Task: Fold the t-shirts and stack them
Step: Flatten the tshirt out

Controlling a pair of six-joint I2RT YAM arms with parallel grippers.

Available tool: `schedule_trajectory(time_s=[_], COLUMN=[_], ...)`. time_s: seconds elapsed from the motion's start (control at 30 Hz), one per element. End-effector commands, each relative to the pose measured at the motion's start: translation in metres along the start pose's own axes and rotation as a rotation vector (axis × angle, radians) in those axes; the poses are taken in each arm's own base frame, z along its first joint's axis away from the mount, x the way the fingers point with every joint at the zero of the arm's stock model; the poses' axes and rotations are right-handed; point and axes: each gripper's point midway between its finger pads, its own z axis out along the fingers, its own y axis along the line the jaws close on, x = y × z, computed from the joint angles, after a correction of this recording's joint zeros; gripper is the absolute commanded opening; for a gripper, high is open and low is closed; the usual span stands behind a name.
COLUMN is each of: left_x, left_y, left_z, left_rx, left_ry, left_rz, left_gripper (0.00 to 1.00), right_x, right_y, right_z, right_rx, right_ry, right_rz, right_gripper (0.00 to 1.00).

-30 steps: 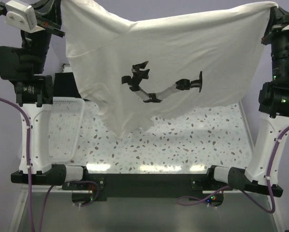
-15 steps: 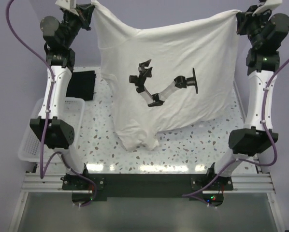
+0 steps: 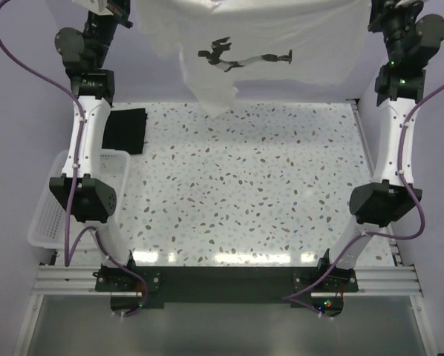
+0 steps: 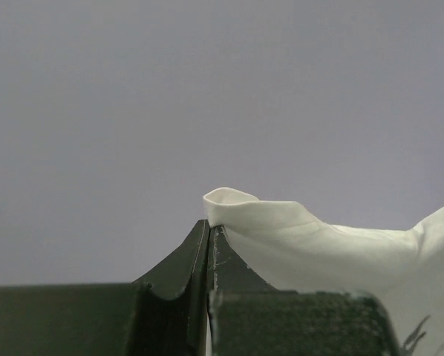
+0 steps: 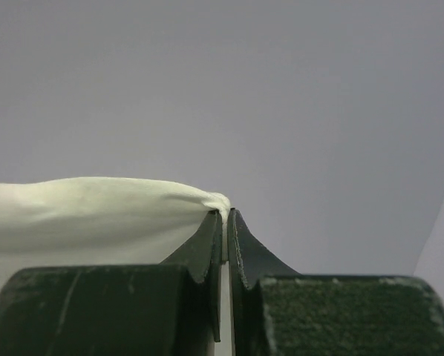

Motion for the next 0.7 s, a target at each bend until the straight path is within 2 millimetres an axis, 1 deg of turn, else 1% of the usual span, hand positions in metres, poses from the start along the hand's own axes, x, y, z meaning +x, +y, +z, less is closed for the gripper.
schedule_trajectory(time_s=[0.0, 0.03, 0.1, 0.13, 0.17, 0.2, 0.23, 0.3, 0.33, 0.37, 0.4, 0.43, 0.47, 0.5, 0.53, 0.57, 0.6, 0.63, 0.67], left_x=[-0.002, 0.038, 0.071, 0.109, 0.125, 0.159, 0.173, 0.207, 0.223, 0.232, 0.246, 0.256, 0.268, 0.273, 0.274, 0.283, 0.284, 0.278, 0.274], left_y=[-0.009, -0.016, -0.023, -0.027, -0.032, -0.037, -0.038, -0.041, -0.043, -0.043, -0.044, -0.043, -0.044, -0.044, -0.041, -0.040, -0.039, -0.036, -0.034], left_z=[-0.015, -0.027, -0.042, -0.060, -0.069, -0.088, -0.097, -0.116, -0.126, -0.131, -0.138, -0.142, -0.147, -0.149, -0.147, -0.149, -0.147, -0.140, -0.135], left_rx=[0.057, 0.077, 0.096, 0.100, 0.106, 0.116, 0.110, 0.101, 0.102, 0.094, 0.086, 0.084, 0.079, 0.069, 0.064, 0.060, 0.057, 0.053, 0.049], left_ry=[-0.014, 0.062, 0.130, 0.204, 0.240, 0.306, 0.337, 0.423, 0.463, 0.486, 0.517, 0.557, 0.586, 0.598, 0.605, 0.622, 0.625, 0.608, 0.596], left_rz=[0.076, 0.049, 0.045, 0.023, 0.009, 0.022, 0.015, -0.014, -0.023, -0.028, -0.053, -0.068, -0.082, -0.098, -0.101, -0.106, -0.111, -0.106, -0.102], left_gripper=[0.00, 0.00, 0.00, 0.00, 0.00, 0.00, 0.00, 0.00, 0.00, 0.00, 0.00, 0.00, 0.00, 0.00, 0.00, 0.00, 0.00, 0.00, 0.00], right_x=[0.020, 0.063, 0.105, 0.149, 0.168, 0.184, 0.214, 0.243, 0.254, 0.262, 0.267, 0.278, 0.283, 0.288, 0.289, 0.291, 0.290, 0.283, 0.281], right_y=[0.014, 0.020, 0.029, 0.034, 0.035, 0.035, 0.038, 0.034, 0.034, 0.031, 0.030, 0.028, 0.028, 0.027, 0.026, 0.024, 0.024, 0.021, 0.020], right_z=[-0.002, -0.003, -0.010, -0.020, -0.025, -0.029, -0.039, -0.046, -0.049, -0.050, -0.051, -0.051, -0.052, -0.052, -0.049, -0.047, -0.045, -0.040, -0.037], right_rx=[-0.078, -0.102, -0.159, -0.183, -0.191, -0.196, -0.208, -0.199, -0.202, -0.193, -0.190, -0.185, -0.189, -0.184, -0.182, -0.172, -0.168, -0.159, -0.153], right_ry=[-0.023, 0.045, 0.113, 0.189, 0.216, 0.231, 0.286, 0.337, 0.361, 0.373, 0.382, 0.404, 0.413, 0.426, 0.426, 0.429, 0.428, 0.414, 0.409], right_rz=[-0.010, -0.006, -0.035, -0.038, -0.051, -0.056, -0.049, -0.060, -0.064, -0.077, -0.079, -0.077, -0.076, -0.070, -0.069, -0.063, -0.061, -0.062, -0.062], right_gripper=[0.00, 0.00, 0.00, 0.00, 0.00, 0.00, 0.00, 0.00, 0.00, 0.00, 0.00, 0.00, 0.00, 0.00, 0.00, 0.00, 0.00, 0.00, 0.00])
